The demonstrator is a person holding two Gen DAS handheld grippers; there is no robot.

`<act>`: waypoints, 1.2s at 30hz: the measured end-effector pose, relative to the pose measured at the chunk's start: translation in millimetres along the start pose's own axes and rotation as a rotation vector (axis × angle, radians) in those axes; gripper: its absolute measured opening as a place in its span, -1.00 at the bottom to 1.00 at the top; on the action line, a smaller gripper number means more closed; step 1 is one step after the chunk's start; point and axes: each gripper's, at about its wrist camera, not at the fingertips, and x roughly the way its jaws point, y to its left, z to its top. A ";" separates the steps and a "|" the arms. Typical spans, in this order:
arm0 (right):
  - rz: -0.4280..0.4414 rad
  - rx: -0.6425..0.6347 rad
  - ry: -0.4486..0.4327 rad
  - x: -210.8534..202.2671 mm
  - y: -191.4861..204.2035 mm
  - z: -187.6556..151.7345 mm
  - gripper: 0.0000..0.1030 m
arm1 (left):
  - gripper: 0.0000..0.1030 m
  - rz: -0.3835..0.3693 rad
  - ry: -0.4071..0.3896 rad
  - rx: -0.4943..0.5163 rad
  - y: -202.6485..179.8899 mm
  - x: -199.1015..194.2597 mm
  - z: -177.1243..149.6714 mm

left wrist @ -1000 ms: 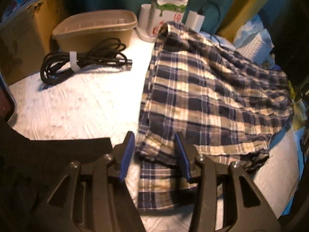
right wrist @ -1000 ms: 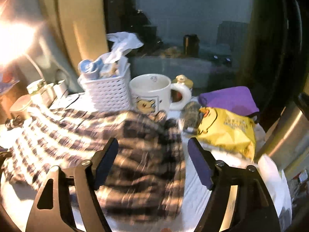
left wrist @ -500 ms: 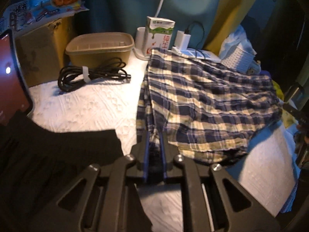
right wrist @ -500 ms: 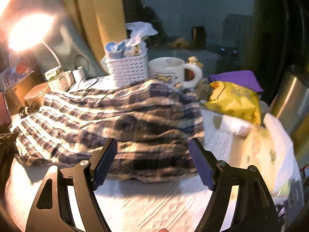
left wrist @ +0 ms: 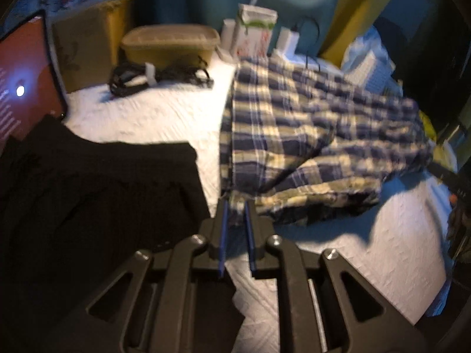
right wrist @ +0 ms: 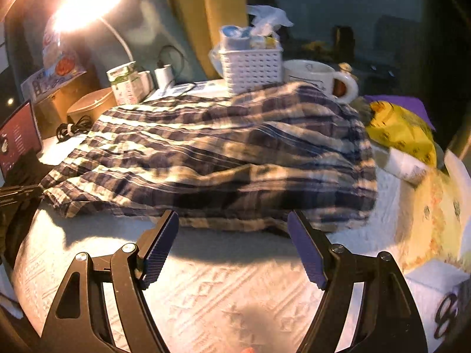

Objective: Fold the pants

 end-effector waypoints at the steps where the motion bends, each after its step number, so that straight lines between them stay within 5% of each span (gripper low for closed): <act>1: 0.000 0.008 0.004 -0.1 -3.1 -1.6 0.54 | -0.74 0.015 -0.022 -0.009 0.8 -7.5 0.6; 5: 0.026 0.022 0.012 -0.3 -1.9 -6.4 0.54 | -0.64 0.017 -0.139 -0.016 -4.6 -38.3 6.1; 9: 0.139 0.045 0.021 3.4 26.5 -8.6 0.54 | -0.52 -0.029 -0.127 0.012 -17.4 -32.3 12.1; 12: 0.260 0.058 0.055 11.4 67.2 -12.2 0.54 | -0.18 -0.042 -0.093 -0.015 -18.3 -20.1 13.0; 16: 0.374 0.022 0.119 25.4 127.3 -14.8 0.54 | -0.14 -0.041 -0.092 -0.026 -19.9 -18.5 8.4; 21: 0.435 0.028 0.151 38.9 168.9 -5.3 0.54 | -0.13 -0.046 -0.095 -0.028 -10.8 -26.7 -0.4; 27: 0.418 0.142 0.165 55.9 174.7 12.3 0.53 | -0.12 -0.044 -0.104 -0.075 15.3 -37.5 -9.0; 30: 0.368 0.204 0.181 68.9 173.1 18.0 0.30 | -0.12 -0.040 -0.119 -0.097 27.1 -43.9 -11.7; 32: 0.330 0.200 0.195 77.3 175.1 16.6 -0.34 | -0.12 -0.038 -0.128 -0.110 33.4 -46.6 -12.8; 33: 0.323 0.194 0.207 81.6 176.3 14.1 -0.48 | -0.12 -0.038 -0.130 -0.115 35.2 -47.4 -13.5; 36: 0.295 0.141 0.184 80.0 183.8 7.1 -0.71 | -0.12 -0.042 -0.130 -0.118 36.8 -48.0 -16.9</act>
